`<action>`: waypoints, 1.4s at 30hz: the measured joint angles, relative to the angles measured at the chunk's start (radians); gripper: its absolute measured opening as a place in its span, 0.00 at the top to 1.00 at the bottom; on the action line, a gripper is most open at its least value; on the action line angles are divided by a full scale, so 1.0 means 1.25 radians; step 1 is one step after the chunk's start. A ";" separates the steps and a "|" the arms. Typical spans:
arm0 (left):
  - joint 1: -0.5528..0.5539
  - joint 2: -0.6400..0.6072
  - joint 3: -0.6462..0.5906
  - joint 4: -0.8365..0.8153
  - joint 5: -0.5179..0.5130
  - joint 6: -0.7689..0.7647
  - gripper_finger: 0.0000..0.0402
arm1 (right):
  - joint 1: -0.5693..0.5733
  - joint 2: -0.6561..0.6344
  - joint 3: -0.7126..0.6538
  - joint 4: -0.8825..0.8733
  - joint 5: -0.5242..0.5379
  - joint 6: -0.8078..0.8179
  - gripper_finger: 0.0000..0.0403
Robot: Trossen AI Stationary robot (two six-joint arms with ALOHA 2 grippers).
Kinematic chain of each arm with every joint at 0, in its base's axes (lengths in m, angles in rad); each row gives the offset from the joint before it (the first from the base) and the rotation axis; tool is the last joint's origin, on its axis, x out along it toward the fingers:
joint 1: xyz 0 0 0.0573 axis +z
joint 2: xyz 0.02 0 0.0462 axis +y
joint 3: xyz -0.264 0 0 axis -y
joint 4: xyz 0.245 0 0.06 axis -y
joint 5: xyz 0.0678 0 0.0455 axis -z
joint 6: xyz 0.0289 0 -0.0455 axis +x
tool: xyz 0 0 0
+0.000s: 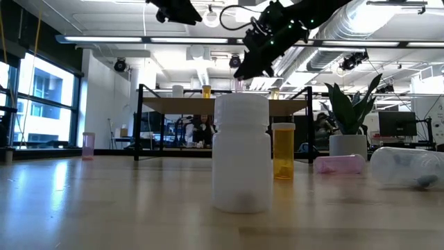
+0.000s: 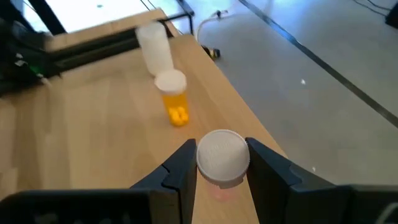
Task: Pick and place medicine bottles onto shelf by color
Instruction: Put the bottom right pink pill bottle on the shelf
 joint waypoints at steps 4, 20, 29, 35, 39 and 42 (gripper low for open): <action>0.000 0.000 0.000 -0.004 0.000 0.000 0.51 | 0.002 0.016 0.000 -0.008 0.014 -0.010 0.74; 0.000 0.000 0.000 -0.005 0.003 0.021 0.51 | 0.002 0.031 0.000 -0.047 0.028 -0.027 0.74; 0.000 0.000 0.000 -0.026 0.003 0.021 0.51 | 0.002 0.031 0.000 -0.060 0.032 -0.025 0.74; 0.000 0.000 0.000 -0.041 0.003 0.021 0.51 | 0.002 0.030 0.000 -0.067 0.032 -0.029 0.72; 0.000 0.000 0.000 -0.041 0.003 0.022 0.51 | 0.002 0.030 0.000 -0.071 0.034 -0.035 0.67; 0.000 0.000 0.000 -0.042 0.003 0.022 0.51 | 0.002 0.030 0.000 -0.075 0.040 -0.035 0.63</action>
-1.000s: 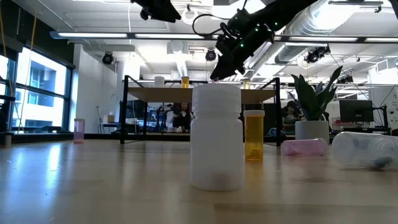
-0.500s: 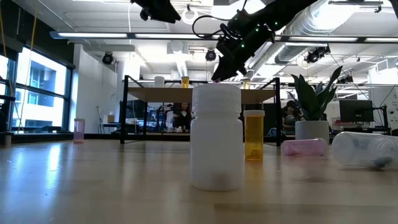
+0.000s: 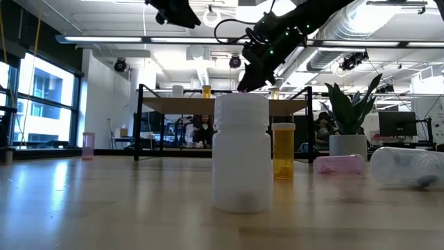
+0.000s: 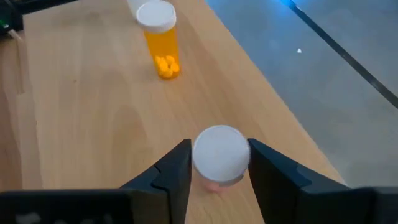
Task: Pick and place medicine bottles onto shelf by color
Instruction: Put the bottom right pink pill bottle on the shelf, then put the bottom transparent pill bottle aligned with the other transparent pill bottle on the shelf
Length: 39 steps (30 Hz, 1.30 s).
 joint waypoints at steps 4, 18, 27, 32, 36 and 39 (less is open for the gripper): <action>0.000 0.000 0.000 -0.001 0.000 0.000 0.51 | 0.000 0.000 0.000 0.002 0.019 0.014 0.61; -0.002 -0.002 0.000 -0.038 0.000 -0.014 0.51 | 0.004 -0.003 0.070 -0.058 0.018 0.008 0.61; -0.007 -0.045 -0.001 -0.111 0.018 -0.058 0.51 | 0.004 -0.003 0.163 -0.180 0.015 -0.001 0.61; -0.008 -0.110 -0.001 -0.175 0.022 -0.114 0.51 | 0.011 -0.003 0.229 -0.239 0.015 -0.013 0.61; -0.023 -0.156 -0.002 -0.260 0.021 -0.155 0.51 | 0.021 -0.003 0.286 -0.307 -0.004 -0.028 0.61; -0.047 -0.188 -0.017 -0.314 0.021 -0.187 0.51 | 0.031 -0.003 0.319 -0.355 -0.050 -0.034 0.61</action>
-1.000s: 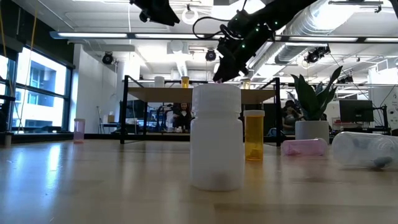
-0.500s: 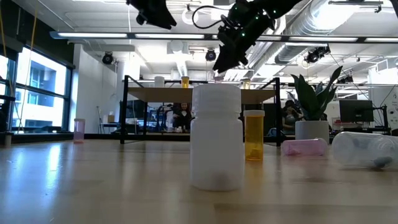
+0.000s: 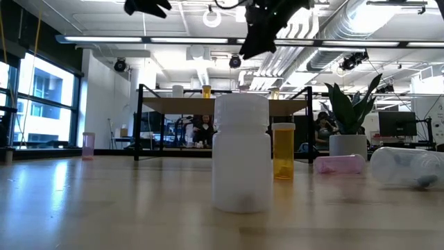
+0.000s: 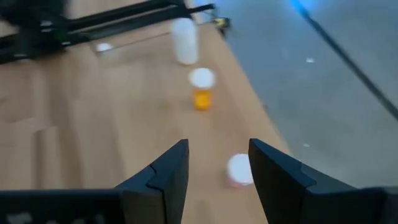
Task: Pick and place medicine bottles onto shelf by color
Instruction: Put the bottom transparent pill bottle aligned with the other transparent pill bottle on the shelf
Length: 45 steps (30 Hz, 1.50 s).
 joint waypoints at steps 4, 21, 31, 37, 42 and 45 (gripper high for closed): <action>-0.044 -0.061 -0.085 -0.005 0.001 -0.063 0.51 | 0.018 0.000 0.017 -0.037 -0.088 -0.003 0.61; -0.273 -0.258 -0.427 0.167 -0.003 -0.325 0.51 | 0.233 0.000 0.017 -0.141 -0.049 0.166 0.61; -0.408 -0.270 -0.430 0.167 0.008 -0.314 0.51 | 0.417 0.000 -0.096 -0.096 0.036 0.318 0.61; -0.441 -0.270 -0.430 0.167 0.008 -0.296 0.51 | 0.537 0.000 -0.132 -0.076 0.120 0.443 0.61; -0.462 -0.270 -0.430 0.167 0.008 -0.285 0.51 | 0.643 0.000 -0.137 -0.115 0.247 0.527 0.61; -0.473 -0.270 -0.430 0.167 0.008 -0.282 0.51 | 0.698 0.000 -0.137 -0.172 0.331 0.597 0.61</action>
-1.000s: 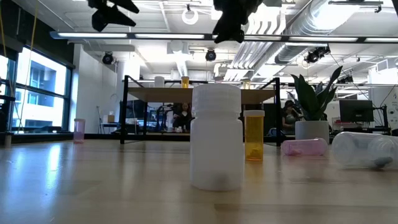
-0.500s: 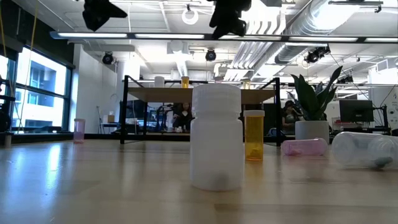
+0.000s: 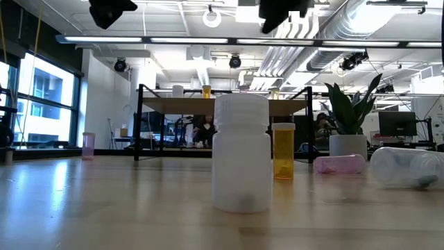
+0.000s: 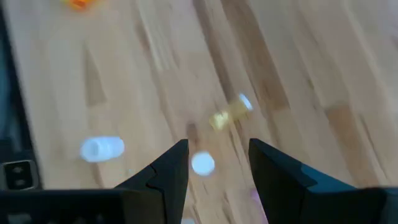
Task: Pick and place medicine bottles onto shelf by color
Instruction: Put the bottom transparent pill bottle aligned with the other transparent pill bottle on the shelf
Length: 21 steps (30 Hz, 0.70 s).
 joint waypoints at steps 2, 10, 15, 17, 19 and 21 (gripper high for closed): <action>-0.006 0.000 0.000 0.000 0.000 0.002 0.51 | 0.032 0.000 0.000 -0.046 0.028 0.051 0.61; -0.012 0.000 0.000 0.000 0.000 -0.004 0.51 | 0.111 -0.005 -0.066 -0.108 0.043 0.148 0.61; -0.012 0.000 0.000 0.000 -0.007 -0.010 0.51 | 0.125 -0.019 -0.183 -0.092 -0.047 0.161 0.61; -0.012 0.000 0.000 0.000 -0.018 -0.013 0.51 | 0.130 -0.036 -0.229 -0.077 -0.081 0.161 0.61; -0.012 0.000 0.000 0.000 -0.022 -0.013 0.51 | 0.135 -0.056 -0.274 -0.043 -0.106 0.158 0.62; -0.012 0.000 0.000 0.000 -0.023 -0.015 0.51 | 0.144 -0.084 -0.313 0.001 -0.128 0.143 0.62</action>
